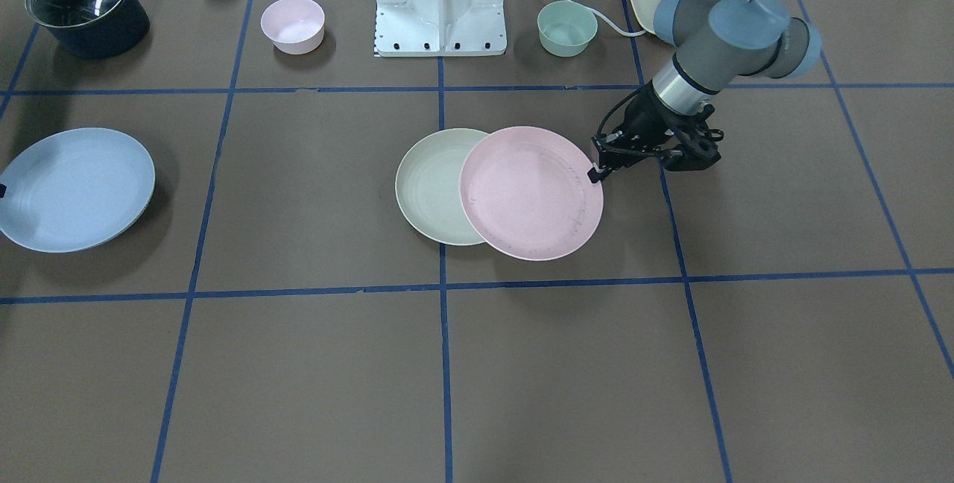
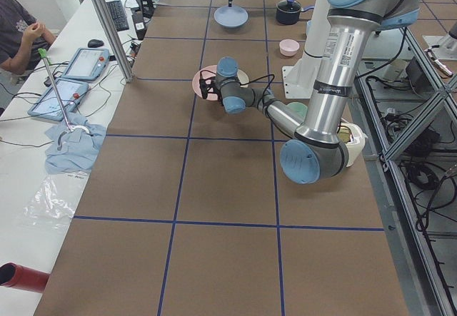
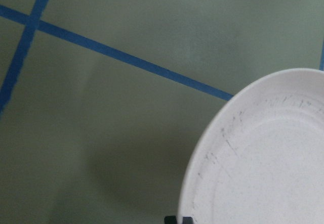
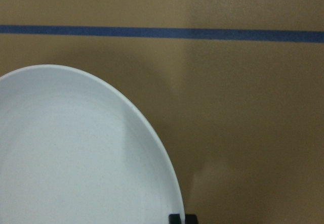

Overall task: Stack three plates with pink and blue
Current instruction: 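Lift pink plate onto cream plate with left gripper while right grasps blue plate, then release pink plate, withdraw left gripper while right gripper lifts blue plate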

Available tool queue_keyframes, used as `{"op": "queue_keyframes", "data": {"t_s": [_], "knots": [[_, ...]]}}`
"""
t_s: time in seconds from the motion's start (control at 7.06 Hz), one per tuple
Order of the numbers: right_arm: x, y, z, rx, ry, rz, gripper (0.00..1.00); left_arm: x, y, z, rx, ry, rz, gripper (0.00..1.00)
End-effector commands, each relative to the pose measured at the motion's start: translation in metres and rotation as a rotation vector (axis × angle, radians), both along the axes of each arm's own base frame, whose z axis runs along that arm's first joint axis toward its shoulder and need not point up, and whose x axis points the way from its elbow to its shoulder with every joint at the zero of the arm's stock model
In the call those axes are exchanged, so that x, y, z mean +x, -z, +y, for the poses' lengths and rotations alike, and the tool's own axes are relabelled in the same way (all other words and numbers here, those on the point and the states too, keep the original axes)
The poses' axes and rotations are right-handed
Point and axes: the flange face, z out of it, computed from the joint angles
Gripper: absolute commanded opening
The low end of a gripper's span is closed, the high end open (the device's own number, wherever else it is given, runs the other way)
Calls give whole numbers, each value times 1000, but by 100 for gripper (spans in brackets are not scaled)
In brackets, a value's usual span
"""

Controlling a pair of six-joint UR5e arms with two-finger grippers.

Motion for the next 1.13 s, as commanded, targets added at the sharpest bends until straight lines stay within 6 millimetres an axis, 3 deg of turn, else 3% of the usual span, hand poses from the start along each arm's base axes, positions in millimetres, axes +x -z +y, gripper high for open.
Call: {"op": "queue_keyframes", "data": {"t_s": [0.0, 0.43, 0.57, 0.71, 0.99], "knots": [[17, 39, -12, -21, -27, -106, 0, 52, 35, 21, -10, -3, -17, 0], [14, 57, -21, -13, -37, -120, 0, 89, 45, 29, -27, -28, -21, 0], [14, 63, -22, -5, -40, -123, 0, 85, 42, 29, -23, -24, -25, 99], [10, 82, -36, 1, -53, -135, 0, 73, 48, 25, 0, 8, -17, 100], [-3, 136, -65, -43, -113, -180, 0, 17, 33, 36, 88, -9, -57, 100]]}}
